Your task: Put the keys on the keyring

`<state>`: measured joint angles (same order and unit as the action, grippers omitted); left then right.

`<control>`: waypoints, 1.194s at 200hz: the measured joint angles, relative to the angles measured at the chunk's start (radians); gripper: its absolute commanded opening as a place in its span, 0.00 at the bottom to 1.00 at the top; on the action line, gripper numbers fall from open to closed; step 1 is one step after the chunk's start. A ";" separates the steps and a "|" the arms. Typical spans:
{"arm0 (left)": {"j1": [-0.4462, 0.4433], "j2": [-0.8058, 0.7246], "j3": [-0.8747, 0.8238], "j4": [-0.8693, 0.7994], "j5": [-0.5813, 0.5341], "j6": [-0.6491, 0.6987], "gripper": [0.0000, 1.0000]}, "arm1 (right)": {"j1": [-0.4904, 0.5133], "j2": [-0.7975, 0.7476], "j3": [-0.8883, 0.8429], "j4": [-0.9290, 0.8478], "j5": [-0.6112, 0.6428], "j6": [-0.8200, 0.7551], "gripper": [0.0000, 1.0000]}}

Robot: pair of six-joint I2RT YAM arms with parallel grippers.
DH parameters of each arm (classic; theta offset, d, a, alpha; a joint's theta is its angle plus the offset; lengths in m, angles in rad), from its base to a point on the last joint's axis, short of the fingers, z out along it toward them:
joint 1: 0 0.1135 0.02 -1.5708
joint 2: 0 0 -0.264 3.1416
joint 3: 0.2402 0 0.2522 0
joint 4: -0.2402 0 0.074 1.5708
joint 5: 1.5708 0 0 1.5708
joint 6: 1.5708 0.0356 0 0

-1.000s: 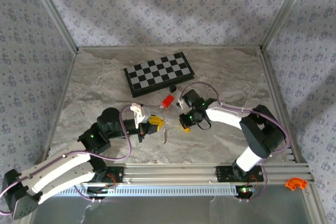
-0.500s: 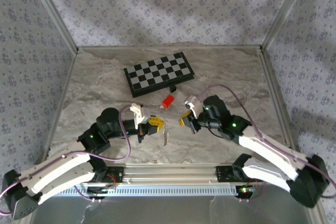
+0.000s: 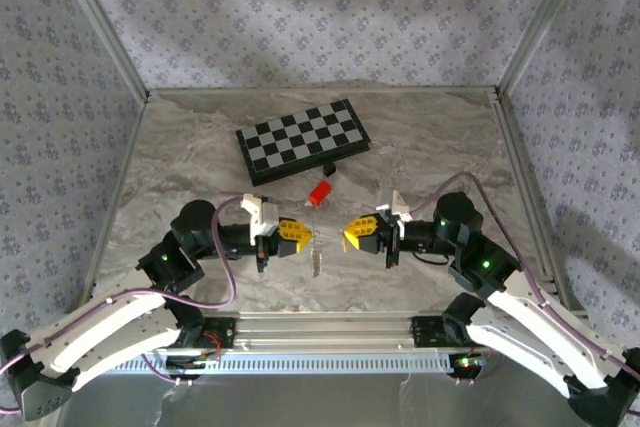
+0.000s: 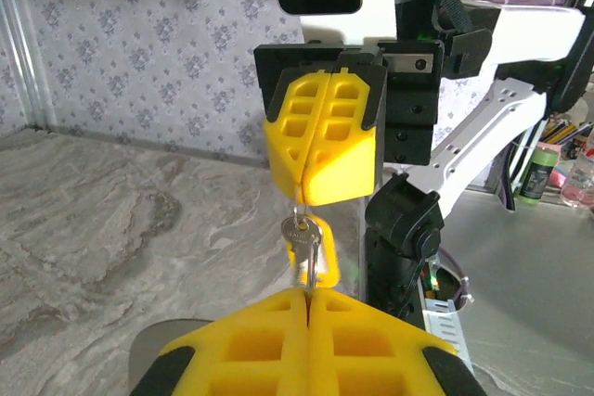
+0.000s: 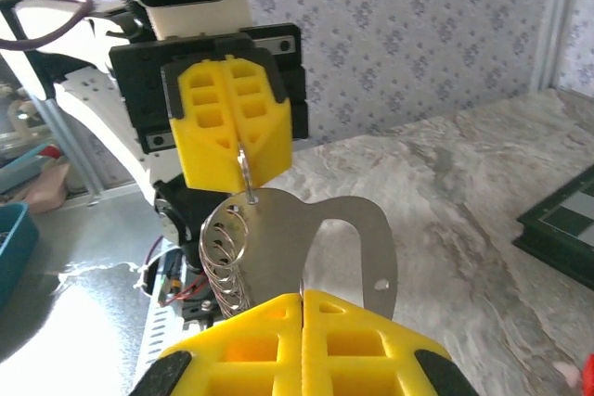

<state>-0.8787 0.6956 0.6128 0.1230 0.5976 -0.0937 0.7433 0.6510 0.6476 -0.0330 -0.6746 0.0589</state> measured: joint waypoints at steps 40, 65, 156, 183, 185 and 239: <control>-0.008 0.028 0.002 0.000 0.017 0.007 0.00 | 0.052 -0.001 0.000 0.000 0.016 -0.007 0.00; -0.014 0.046 0.002 0.000 0.020 0.014 0.00 | 0.090 -0.001 0.009 -0.012 0.052 -0.034 0.00; -0.032 0.059 0.011 0.000 0.020 0.040 0.00 | 0.196 0.012 0.103 -0.169 0.240 -0.173 0.00; -0.033 0.067 0.011 -0.003 0.019 0.044 0.00 | 0.215 0.026 0.114 -0.188 0.275 -0.191 0.00; -0.033 0.068 0.011 -0.003 0.019 0.044 0.00 | 0.216 0.026 0.115 -0.188 0.276 -0.191 0.00; -0.035 0.081 0.013 -0.004 0.019 0.045 0.00 | 0.235 0.044 0.118 -0.198 0.305 -0.203 0.00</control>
<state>-0.9134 0.7769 0.6254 0.1192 0.6167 -0.0490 0.9779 0.6949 0.7658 -0.2314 -0.3698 -0.1436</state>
